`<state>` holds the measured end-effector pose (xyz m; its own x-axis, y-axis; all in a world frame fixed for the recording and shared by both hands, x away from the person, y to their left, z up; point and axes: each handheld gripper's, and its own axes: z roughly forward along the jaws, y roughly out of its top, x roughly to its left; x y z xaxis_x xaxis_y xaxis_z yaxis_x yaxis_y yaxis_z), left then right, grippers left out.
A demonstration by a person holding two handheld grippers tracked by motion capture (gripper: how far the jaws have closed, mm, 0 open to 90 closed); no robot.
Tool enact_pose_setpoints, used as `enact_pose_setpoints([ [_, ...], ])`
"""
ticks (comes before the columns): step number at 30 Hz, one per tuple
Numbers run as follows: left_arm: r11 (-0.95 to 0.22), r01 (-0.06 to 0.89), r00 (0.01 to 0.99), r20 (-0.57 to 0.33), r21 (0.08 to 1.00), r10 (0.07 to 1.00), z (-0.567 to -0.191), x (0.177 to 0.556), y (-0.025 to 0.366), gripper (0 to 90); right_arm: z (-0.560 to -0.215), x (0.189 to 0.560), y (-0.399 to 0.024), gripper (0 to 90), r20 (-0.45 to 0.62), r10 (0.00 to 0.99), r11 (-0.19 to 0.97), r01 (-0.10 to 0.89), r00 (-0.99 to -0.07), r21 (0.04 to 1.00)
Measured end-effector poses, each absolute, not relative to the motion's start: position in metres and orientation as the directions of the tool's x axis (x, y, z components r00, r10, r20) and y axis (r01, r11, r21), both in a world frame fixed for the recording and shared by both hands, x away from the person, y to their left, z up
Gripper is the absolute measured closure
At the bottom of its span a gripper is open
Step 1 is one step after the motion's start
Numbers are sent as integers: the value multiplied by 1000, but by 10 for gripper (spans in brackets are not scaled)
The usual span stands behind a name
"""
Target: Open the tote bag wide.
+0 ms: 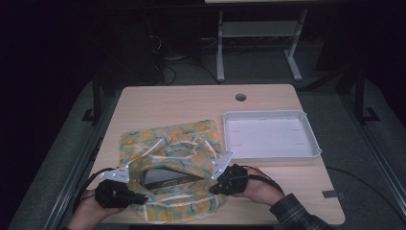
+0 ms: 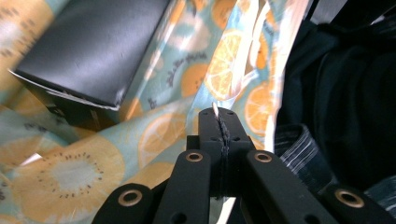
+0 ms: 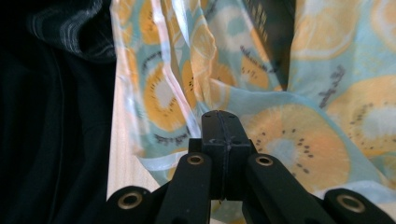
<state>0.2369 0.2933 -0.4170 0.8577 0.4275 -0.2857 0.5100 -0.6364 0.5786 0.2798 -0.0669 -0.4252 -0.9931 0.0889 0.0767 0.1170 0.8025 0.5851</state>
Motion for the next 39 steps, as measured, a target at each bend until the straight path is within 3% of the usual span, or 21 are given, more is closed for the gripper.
enact_pose_setpoints([
  [7, -681, 519, 852, -250, 517, 460, -432, 243, 289, 895, -442, 284, -61, 895, 82, 89, 826, 120, -993, 551],
  [22, -684, 533, 827, -135, 499, 546, -435, 275, 296, 896, -450, 293, -46, 896, 61, 95, 834, 113, -994, 539],
  [33, -688, 540, 823, -135, 484, 551, -444, 278, 297, 895, -453, 295, -41, 890, 43, 106, 832, 112, -993, 544],
  [37, -685, 542, 822, -137, 486, 553, -444, 277, 297, 894, -452, 294, -42, 850, 53, 108, 830, 119, -993, 545],
  [39, -685, 540, 824, -138, 489, 550, -445, 278, 298, 894, -447, 293, -46, 787, 74, 118, 815, 139, -990, 563],
])
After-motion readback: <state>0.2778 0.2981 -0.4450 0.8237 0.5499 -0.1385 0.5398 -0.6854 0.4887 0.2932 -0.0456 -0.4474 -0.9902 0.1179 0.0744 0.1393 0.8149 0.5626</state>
